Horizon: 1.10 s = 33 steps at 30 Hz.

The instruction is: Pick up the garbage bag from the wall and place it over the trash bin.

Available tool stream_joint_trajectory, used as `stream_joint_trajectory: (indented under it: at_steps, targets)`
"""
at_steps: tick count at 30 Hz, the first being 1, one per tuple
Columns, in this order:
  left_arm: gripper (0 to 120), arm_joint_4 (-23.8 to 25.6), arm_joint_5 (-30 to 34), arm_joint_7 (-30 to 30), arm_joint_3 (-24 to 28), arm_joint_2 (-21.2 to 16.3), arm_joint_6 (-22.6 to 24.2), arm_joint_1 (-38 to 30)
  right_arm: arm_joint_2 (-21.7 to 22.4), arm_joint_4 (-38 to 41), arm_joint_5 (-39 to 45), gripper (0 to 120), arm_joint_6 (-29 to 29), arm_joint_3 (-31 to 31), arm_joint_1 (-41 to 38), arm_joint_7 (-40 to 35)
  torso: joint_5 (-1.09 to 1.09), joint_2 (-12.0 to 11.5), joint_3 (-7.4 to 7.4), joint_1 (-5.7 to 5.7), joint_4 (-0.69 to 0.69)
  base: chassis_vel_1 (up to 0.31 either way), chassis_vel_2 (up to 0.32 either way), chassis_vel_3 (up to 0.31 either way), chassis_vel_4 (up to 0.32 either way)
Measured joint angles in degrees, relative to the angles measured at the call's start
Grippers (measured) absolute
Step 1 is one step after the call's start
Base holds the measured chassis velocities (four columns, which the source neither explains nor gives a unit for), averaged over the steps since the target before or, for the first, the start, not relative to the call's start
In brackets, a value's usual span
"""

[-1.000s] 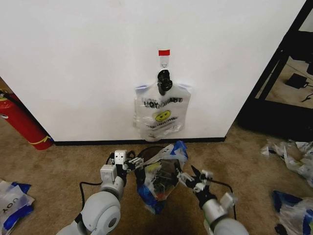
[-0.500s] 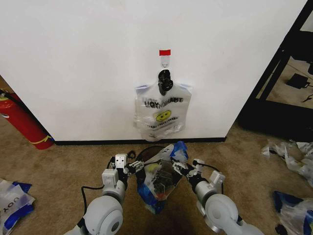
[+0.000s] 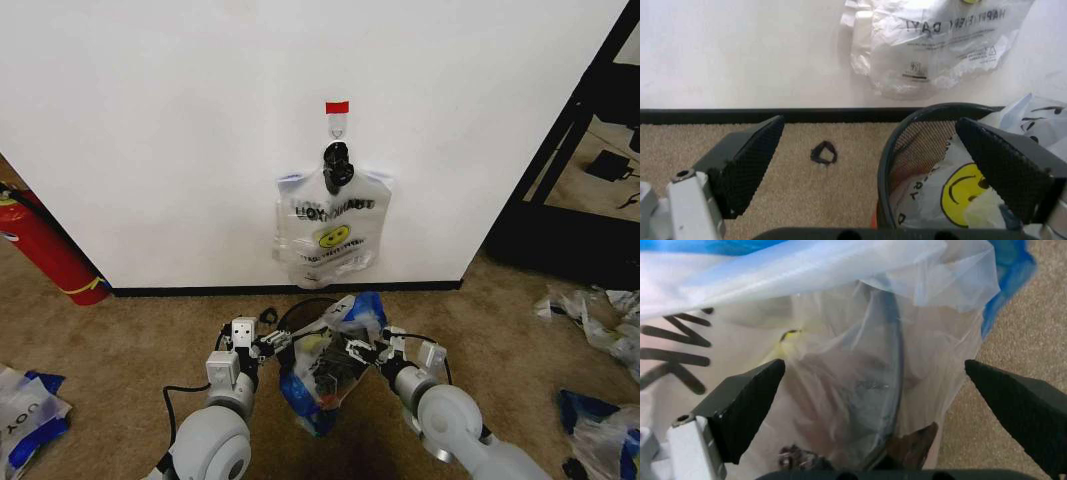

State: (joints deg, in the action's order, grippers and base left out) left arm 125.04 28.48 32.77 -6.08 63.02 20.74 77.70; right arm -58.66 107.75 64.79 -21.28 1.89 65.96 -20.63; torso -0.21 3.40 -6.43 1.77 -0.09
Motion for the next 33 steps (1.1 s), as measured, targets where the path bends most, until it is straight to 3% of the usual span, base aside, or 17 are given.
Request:
stream_joint_trajectory:
  at_steps: [11, 23, 33]
  targets:
    - [100, -0.32, -0.30, -0.06, -0.20, -0.13, -0.70, 0.05, 1.02, -1.37, -0.03, 100, -1.69, -0.90, -2.65, 3.20, 0.00, 0.00, 0.00, 0.00, 0.00, 0.000, 0.000, 0.000, 0.000]
    - [100, -1.78, -0.51, -0.06, 0.05, -0.11, -1.47, -0.46, 4.09, 5.27, 0.44, 100, -2.05, -0.62, 0.68, 1.59, 0.00, 0.00, 0.00, 0.00, -0.02, 0.000, 0.000, 0.000, 0.000]
    - [100, -1.92, -0.58, -0.19, 0.38, -0.50, -1.45, -0.72, -1.26, -1.64, 3.59, 100, -0.50, -2.16, -3.11, -1.29, -0.01, 0.00, 0.00, 0.00, 0.00, 0.000, 0.000, 0.000, 0.000]
